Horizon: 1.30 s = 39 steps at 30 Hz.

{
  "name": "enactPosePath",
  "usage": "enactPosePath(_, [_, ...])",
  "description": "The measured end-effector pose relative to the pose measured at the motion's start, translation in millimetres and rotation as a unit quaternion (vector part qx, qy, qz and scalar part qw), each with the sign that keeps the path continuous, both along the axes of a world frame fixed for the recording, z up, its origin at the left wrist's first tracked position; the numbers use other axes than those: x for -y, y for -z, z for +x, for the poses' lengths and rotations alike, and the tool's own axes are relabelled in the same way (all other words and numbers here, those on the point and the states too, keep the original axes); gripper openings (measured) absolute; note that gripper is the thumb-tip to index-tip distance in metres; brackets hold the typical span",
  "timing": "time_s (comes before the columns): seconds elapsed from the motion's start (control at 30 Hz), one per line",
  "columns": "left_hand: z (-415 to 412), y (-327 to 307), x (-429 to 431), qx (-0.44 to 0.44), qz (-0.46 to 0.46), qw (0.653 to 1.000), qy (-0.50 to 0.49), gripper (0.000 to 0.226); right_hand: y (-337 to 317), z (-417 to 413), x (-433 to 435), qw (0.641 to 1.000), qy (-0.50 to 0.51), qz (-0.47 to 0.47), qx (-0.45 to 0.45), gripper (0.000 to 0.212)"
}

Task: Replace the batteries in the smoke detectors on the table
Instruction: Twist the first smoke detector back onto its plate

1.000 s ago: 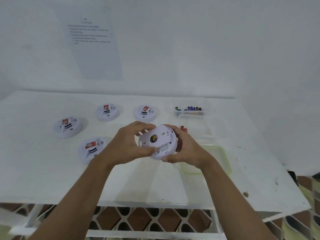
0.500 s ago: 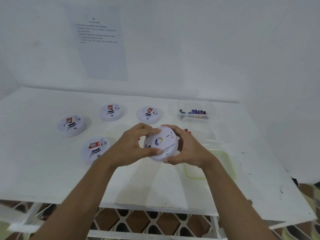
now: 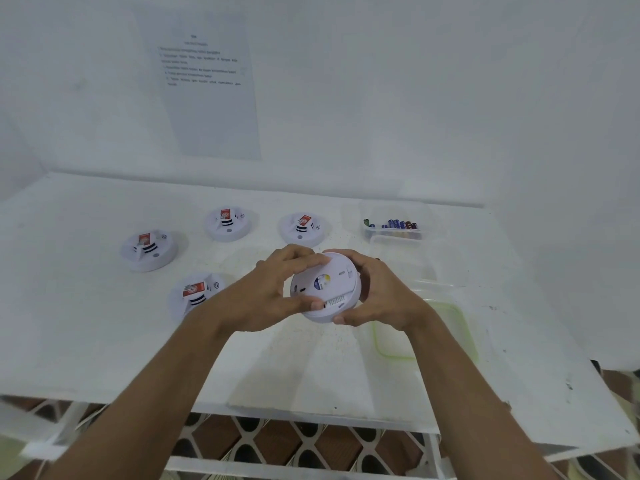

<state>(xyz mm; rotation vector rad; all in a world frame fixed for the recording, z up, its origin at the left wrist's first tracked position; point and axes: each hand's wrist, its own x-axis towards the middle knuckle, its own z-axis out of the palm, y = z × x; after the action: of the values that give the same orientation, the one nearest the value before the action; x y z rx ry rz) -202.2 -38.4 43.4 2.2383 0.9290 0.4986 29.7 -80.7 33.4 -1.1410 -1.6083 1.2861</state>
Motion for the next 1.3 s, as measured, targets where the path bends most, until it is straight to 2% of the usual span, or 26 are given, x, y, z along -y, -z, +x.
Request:
enactPosePath(0.17, [1.1, 5.9, 5.7, 0.047, 0.017, 0.999, -0.014, 0.060, 3.6, 1.5, -1.9, 0.999, -0.020, -0.019, -0.028, 0.090])
enactPosePath(0.33, [1.2, 18.0, 14.4, 0.145, 0.113, 0.981, -0.060, 0.041, 7.5, 1.7, -0.6, 0.997, -0.008, -0.032, -0.065, 0.085])
enactPosePath(0.43, [-0.9, 26.8, 20.7, 0.196, 0.159, 0.966, -0.050, 0.039, 11.9, -0.2, 0.9, 0.994, 0.008, -0.030, -0.103, 0.083])
enactPosePath(0.53, [-1.1, 36.1, 21.8, 0.195, 0.220, 0.955, -0.049, 0.044, 17.7, -3.6, 2.1, 0.990, 0.003, -0.040, -0.138, 0.086])
enactPosePath(0.63, [0.5, 41.9, 21.3, 0.204, 0.247, 0.944, -0.083, 0.039, 20.3, -11.8, 5.6, 0.985, 0.046, -0.072, -0.152, 0.091])
enactPosePath(0.7, [2.4, 40.8, 24.2, 0.219, 0.208, 0.945, -0.129, 0.037, 21.4, -17.1, 9.3, 0.988, 0.081, -0.067, -0.112, 0.078])
enactPosePath(0.8, [9.0, 37.1, 28.4, 0.281, 0.070, 0.936, -0.200, 0.035, 24.3, -23.4, 14.0, 0.988, 0.136, -0.050, -0.047, 0.058])
enactPosePath(0.87, [14.9, 34.0, 27.8, 0.315, -0.006, 0.920, -0.231, 0.038, 24.3, -28.8, 16.9, 0.986, 0.157, -0.040, -0.040, 0.048])
enactPosePath(0.97, [22.5, 28.6, 29.3, 0.348, -0.092, 0.907, -0.221, 0.034, 24.3, -36.8, 19.9, 0.982, 0.179, -0.015, -0.050, 0.045])
enactPosePath(1.07, [24.4, 26.3, 34.1, 0.347, -0.191, 0.901, -0.178, 0.055, 25.6, -40.8, 23.0, 0.978, 0.202, 0.003, -0.050, 0.044])
enactPosePath(1.17, [22.8, 31.9, 34.1, 0.328, -0.209, 0.907, -0.161, 0.078, 24.5, -41.9, 27.4, 0.976, 0.211, 0.006, -0.046, 0.041])
enactPosePath(1.3, [23.2, 35.8, 31.7, 0.333, -0.209, 0.907, -0.151, 0.078, 24.9, -42.1, 32.0, 0.977, 0.212, 0.007, -0.034, 0.040])
